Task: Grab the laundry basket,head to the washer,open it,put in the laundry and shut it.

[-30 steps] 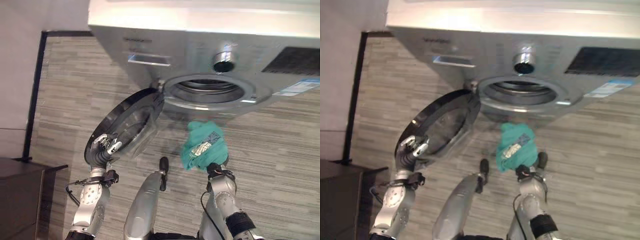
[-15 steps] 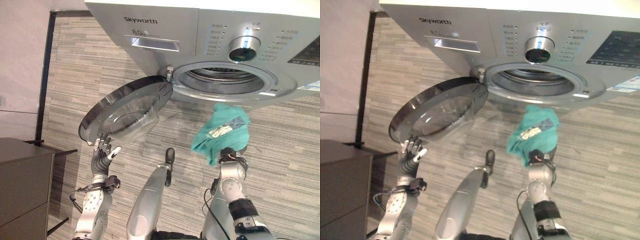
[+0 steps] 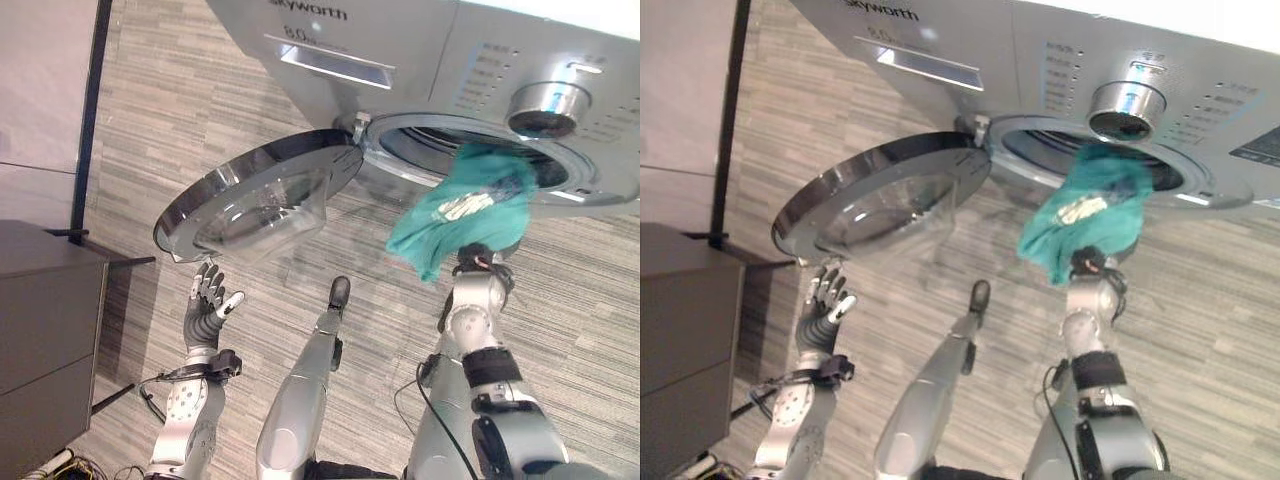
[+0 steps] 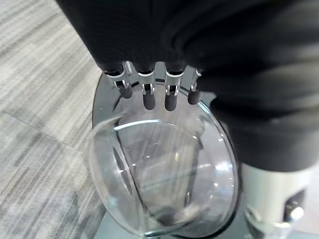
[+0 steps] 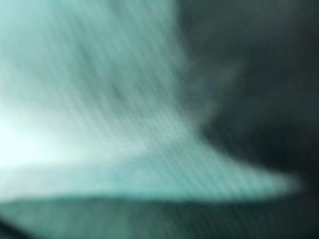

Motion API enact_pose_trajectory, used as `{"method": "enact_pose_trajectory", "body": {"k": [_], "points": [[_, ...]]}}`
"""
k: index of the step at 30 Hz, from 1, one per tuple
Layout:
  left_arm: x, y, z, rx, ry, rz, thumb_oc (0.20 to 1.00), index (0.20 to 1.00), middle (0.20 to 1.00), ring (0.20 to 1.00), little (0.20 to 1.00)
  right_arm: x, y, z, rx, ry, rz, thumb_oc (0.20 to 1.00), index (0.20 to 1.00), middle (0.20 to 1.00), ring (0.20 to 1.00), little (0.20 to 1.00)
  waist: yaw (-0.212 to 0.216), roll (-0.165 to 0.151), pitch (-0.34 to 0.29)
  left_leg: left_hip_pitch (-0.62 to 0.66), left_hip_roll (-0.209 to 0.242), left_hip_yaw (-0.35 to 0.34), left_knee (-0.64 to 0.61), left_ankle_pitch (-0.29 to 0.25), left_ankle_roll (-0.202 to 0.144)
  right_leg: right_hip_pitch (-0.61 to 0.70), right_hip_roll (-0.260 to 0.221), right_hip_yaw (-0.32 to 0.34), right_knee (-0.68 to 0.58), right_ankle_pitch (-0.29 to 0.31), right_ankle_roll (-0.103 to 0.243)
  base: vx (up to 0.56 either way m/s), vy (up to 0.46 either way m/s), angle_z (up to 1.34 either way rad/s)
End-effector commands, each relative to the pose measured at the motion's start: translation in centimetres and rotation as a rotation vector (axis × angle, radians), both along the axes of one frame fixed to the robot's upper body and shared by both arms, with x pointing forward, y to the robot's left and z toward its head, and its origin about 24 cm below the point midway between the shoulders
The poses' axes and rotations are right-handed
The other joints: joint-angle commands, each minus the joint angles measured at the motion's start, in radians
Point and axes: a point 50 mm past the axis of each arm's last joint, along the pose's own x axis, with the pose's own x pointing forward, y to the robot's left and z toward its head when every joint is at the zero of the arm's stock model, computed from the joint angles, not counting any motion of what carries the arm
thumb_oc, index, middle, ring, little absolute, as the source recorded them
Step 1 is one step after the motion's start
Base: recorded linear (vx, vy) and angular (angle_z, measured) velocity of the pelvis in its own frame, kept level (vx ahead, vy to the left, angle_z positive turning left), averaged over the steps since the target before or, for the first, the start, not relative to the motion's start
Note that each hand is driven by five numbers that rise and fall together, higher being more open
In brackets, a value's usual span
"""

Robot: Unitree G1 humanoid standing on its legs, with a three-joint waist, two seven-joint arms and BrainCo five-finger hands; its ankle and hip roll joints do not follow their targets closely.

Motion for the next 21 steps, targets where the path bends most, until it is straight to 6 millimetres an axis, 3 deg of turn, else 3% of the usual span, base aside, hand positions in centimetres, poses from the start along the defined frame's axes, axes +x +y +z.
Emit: {"method": "enact_pose_trajectory", "body": {"k": [1, 4, 10, 13, 16, 18, 19, 20, 21], "points": [[0.2, -0.1, 3.3, 0.032, -0.164, -0.062, 1.0, 1.0, 1.0, 1.0, 1.0, -0.7, -3.0, 3.0, -0.032, -0.116, -0.126, 0.2, 0.2, 0.2, 0.2, 0.2, 0.015, 0.078, 0.0, 0.121, 0.053, 0.009, -0.072, -0.113, 0.023, -0.062, -0.007, 0.073, 0.173, -0.223, -0.023, 0.08, -0.171, 0.02], [0.3, -0.6, 3.5, 0.028, -0.173, -0.087, 1.0, 1.0, 1.0, 1.0, 1.0, -0.4, -4.8, 5.1, -0.039, -0.144, -0.186, 0.2, 0.2, 0.2, 0.2, 0.2, 0.028, 0.095, -0.006, 0.14, 0.087, -0.011, -0.164, -0.06, 0.008, -0.093, 0.014, 0.052, 0.211, -0.27, -0.033, 0.09, -0.15, 0.1], [0.5, -1.0, 3.6, 0.033, -0.179, -0.122, 1.0, 1.0, 1.0, 1.0, 1.0, 0.1, -7.1, 7.2, 0.003, -0.15, -0.261, 0.2, 0.2, 0.2, 0.2, 0.2, 0.047, 0.118, -0.019, 0.16, 0.111, -0.046, -0.264, 0.011, -0.023, -0.117, 0.045, 0.027, 0.25, -0.327, -0.055, 0.06, -0.135, 0.1], [0.6, -0.8, 3.9, 0.062, -0.184, -0.155, 1.0, 1.0, 1.0, 1.0, 1.0, 0.5, -10.1, 10.7, 0.051, -0.155, -0.331, 0.2, 0.2, 0.2, 0.2, 0.2, 0.075, 0.128, -0.041, 0.139, 0.115, -0.069, -0.275, 0.035, -0.044, -0.143, 0.066, 0.009, 0.281, -0.363, -0.073, 0.06, -0.17, 0.11], [0.9, -0.7, 5.0, 0.092, -0.225, -0.181, 1.0, 1.0, 1.0, 1.0, 1.0, -0.8, -13.6, 18.3, -0.021, -0.186, -0.405, 0.2, 0.2, 0.2, 0.2, 0.2, 0.111, 0.119, -0.065, 0.109, 0.119, -0.074, -0.275, 0.05, -0.06, -0.188, 0.073, 0.003, 0.314, -0.384, -0.084, 0.01, -0.12, 0.21], [0.7, -0.5, 5.7, 0.107, -0.25, -0.194, 1.0, 1.0, 1.0, 1.0, 1.0, -3.6, -15.3, 24.4, -0.146, -0.238, -0.486, 0.2, 0.2, 0.2, 0.2, 0.2, 0.127, 0.102, -0.074, 0.082, 0.122, -0.079, -0.275, 0.058, -0.071, -0.231, 0.083, 0.003, 0.343, -0.398, -0.09, 0.03, -0.098, 0.32], [0.6, -0.3, 5.9, 0.117, -0.253, -0.195, 1.0, 1.0, 1.0, 1.0, 1.0, -4.8, -15.4, 26.6, -0.203, -0.271, -0.507, 0.2, 0.2, 0.2, 0.2, 0.2, 0.129, 0.091, -0.078, 0.074, 0.126, -0.073, -0.275, 0.067, -0.077, -0.247, 0.086, 0.004, 0.356, -0.404, -0.092, 0.02, -0.051, 0.17], [0.7, -0.4, 5.9, 0.11, -0.257, -0.196, 1.0, 1.0, 1.0, 1.0, 1.0, -4.9, -15.3, 27.0, -0.208, -0.274, -0.508, 0.2, 0.2, 0.2, 0.2, 0.2, 0.13, 0.094, -0.078, 0.07, 0.126, -0.072, -0.275, 0.068, -0.078, -0.255, 0.086, 0.006, 0.36, -0.406, -0.094, 0.0, -0.073, 0.19], [0.5, 0.0, 6.0, 0.131, -0.256, -0.199, 1.0, 1.0, 1.0, 1.0, 1.0, -6.3, -15.4, 29.7, -0.335, -0.267, -0.545, 0.2, 0.2, 0.2, 0.2, 0.2, 0.135, 0.062, -0.086, 0.053, 0.134, -0.065, -0.275, 0.077, -0.083, -0.281, 0.086, 0.006, 0.38, -0.415, -0.101, 0.01, -0.06, 0.28]]}}
